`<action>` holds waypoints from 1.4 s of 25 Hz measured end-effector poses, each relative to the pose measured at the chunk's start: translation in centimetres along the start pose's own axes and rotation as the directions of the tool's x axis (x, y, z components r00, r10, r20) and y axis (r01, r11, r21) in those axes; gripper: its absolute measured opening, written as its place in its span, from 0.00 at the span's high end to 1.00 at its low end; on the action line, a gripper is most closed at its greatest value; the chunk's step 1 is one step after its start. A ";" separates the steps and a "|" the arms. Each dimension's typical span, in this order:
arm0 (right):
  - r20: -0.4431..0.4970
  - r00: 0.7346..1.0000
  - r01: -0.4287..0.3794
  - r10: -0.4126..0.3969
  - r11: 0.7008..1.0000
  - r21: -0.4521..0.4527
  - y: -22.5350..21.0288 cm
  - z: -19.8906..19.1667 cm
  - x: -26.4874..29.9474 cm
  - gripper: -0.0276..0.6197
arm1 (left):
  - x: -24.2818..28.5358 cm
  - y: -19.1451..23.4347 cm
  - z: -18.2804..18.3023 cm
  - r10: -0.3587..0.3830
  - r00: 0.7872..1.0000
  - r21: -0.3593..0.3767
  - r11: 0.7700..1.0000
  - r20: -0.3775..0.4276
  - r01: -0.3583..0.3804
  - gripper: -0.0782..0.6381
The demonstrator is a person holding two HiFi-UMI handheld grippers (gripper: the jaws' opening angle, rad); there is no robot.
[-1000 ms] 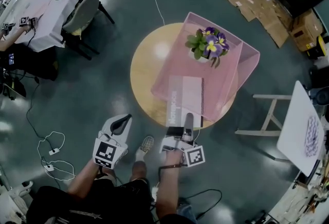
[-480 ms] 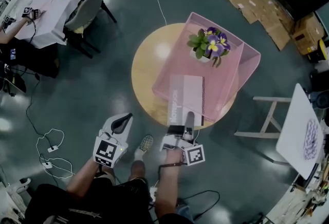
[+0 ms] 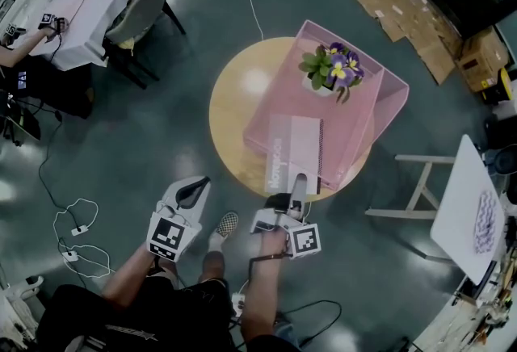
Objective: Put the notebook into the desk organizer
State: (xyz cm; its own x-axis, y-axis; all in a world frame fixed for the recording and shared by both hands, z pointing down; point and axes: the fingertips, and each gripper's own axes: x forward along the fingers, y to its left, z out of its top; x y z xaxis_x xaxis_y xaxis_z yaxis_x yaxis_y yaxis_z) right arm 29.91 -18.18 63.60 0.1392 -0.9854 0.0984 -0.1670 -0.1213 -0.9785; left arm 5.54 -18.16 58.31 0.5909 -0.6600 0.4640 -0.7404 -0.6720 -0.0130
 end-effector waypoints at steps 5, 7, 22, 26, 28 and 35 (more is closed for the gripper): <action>0.008 0.999 0.046 -0.046 0.997 -0.061 -0.1 -0.1 -1.1 0.48 | -0.8 0.2 0.1 -0.004 1.000 0.003 1.000 0.010 0.004 0.88; 0.009 0.998 0.061 -0.061 0.994 -0.093 -0.1 -0.1 -1.8 0.48 | -1.0 0.2 0.4 -0.011 1.000 0.005 1.000 0.018 0.011 0.88; 0.033 0.997 0.080 -0.074 0.838 -0.540 7.0 0.5 -9.7 0.48 | -3.8 -2.4 5.8 -0.158 0.976 0.093 0.985 0.148 0.145 0.88; 0.077 0.995 0.099 -0.064 0.714 -0.693 10.2 1.0 -13.1 0.48 | -5.1 -3.6 7.7 -0.218 0.956 0.130 0.972 0.194 0.195 0.88; 0.108 0.992 0.128 -0.070 0.623 -0.772 11.9 1.3 -15.0 0.48 | -5.8 -4.4 8.7 -0.254 0.942 0.150 0.963 0.218 0.224 0.88; 0.204 0.975 0.222 -0.089 0.298 -0.929 17.3 -0.5 -21.9 0.50 | -9.8 -6.3 11.2 -0.359 0.887 0.215 0.928 0.291 0.305 0.88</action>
State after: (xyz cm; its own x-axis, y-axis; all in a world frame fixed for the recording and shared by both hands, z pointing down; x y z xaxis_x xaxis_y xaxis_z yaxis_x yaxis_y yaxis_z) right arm 23.44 1.27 44.56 0.3500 -0.9252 0.1462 -0.9252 -0.3659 -0.1008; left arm 8.01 -11.21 43.94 0.8830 -0.4418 0.1586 -0.4379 -0.8970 -0.0609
